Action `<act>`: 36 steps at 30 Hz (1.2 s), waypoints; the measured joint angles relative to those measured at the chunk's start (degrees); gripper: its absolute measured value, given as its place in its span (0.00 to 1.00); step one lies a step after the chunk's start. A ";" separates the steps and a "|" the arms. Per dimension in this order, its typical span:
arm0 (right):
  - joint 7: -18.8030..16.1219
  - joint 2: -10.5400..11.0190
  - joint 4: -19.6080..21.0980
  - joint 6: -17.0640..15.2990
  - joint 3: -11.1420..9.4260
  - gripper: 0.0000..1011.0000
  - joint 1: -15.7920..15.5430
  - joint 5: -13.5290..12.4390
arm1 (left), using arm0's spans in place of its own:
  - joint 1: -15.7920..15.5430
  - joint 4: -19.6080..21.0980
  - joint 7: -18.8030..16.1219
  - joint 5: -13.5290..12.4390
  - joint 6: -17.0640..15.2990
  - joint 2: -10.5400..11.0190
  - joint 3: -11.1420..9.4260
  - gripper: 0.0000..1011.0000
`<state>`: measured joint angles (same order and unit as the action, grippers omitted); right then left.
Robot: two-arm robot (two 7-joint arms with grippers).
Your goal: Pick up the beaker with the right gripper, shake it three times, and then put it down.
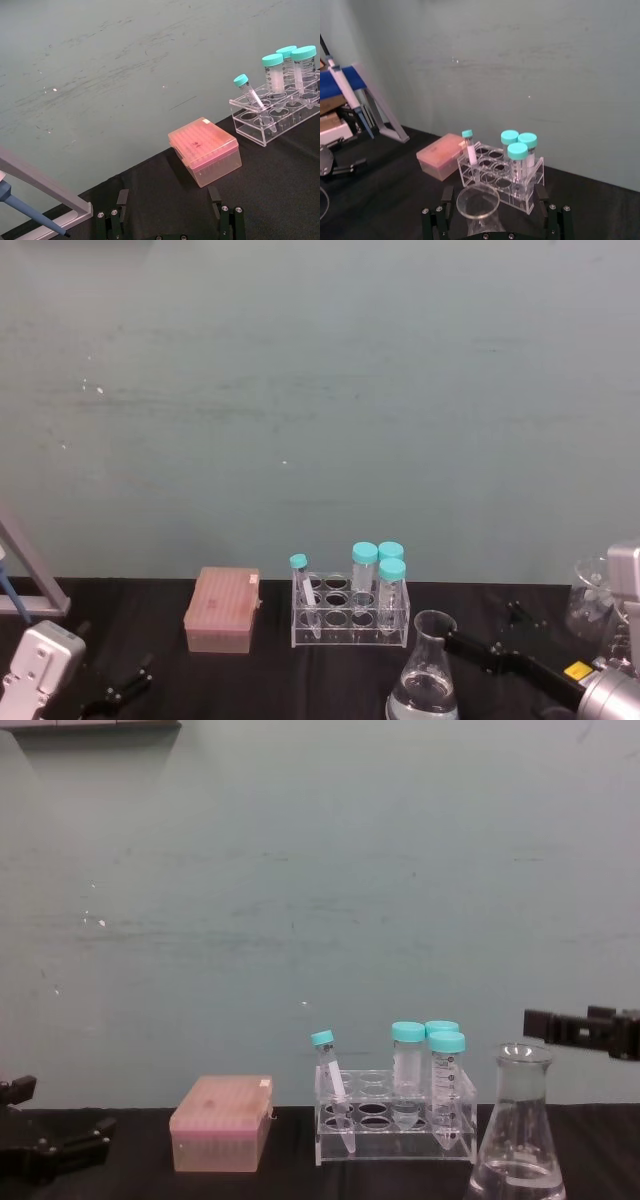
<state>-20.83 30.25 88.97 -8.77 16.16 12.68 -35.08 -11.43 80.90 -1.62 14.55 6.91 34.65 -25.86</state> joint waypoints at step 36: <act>-1.15 -3.14 -5.89 2.87 3.66 0.99 1.18 7.18 | 0.00 0.00 0.00 0.00 0.00 0.00 0.00 0.99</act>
<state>-21.98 27.11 83.08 -5.91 19.81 13.86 -27.90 -11.43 80.90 -1.62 14.55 6.91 34.65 -25.86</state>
